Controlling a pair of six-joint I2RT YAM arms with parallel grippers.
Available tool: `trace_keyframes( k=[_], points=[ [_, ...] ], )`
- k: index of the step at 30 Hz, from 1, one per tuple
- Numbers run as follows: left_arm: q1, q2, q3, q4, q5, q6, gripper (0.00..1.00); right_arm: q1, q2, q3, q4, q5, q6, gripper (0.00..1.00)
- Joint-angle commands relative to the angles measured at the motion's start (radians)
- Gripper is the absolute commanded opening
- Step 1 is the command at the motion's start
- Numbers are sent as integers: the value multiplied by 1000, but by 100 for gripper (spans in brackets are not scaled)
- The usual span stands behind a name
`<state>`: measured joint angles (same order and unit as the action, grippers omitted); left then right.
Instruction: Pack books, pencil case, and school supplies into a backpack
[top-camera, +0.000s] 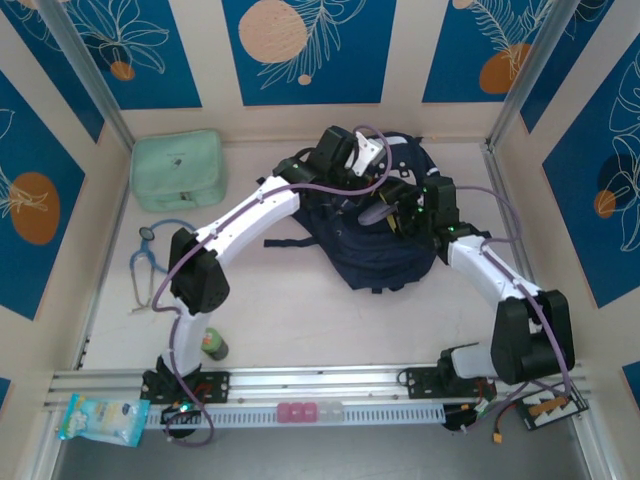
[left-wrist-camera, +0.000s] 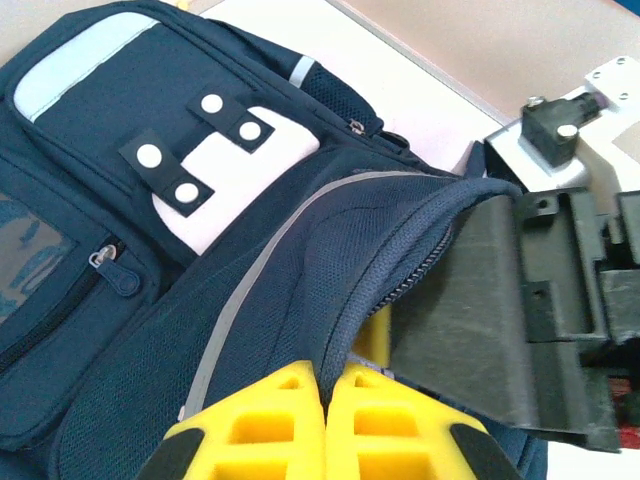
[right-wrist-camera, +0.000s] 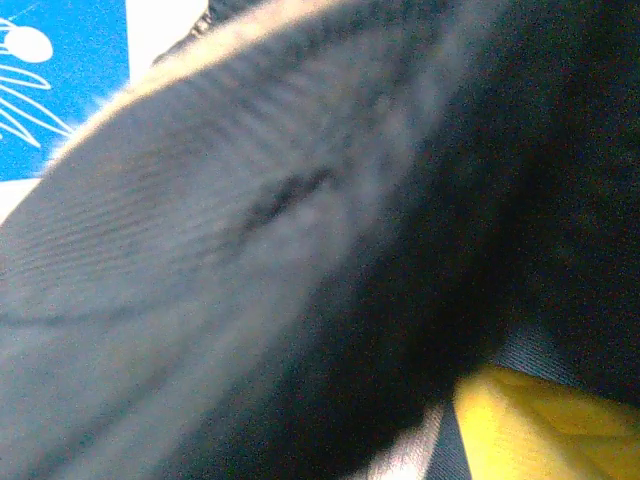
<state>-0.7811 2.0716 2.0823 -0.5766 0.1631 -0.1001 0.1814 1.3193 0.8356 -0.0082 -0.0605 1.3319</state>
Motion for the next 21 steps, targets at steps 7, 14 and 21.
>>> trace_keyframes(
  k=[7, 14, 21],
  points=[
    [-3, -10, 55, 51, 33, -19, 0, -9, -154, -23, -215, 76, -74, 42],
    [-3, -13, 47, 51, 50, -24, 0, 35, -57, 40, -273, 145, -134, 34],
    [-3, -15, 42, 47, 70, -24, 0, 47, 84, 107, -149, 99, -205, 24]
  ],
)
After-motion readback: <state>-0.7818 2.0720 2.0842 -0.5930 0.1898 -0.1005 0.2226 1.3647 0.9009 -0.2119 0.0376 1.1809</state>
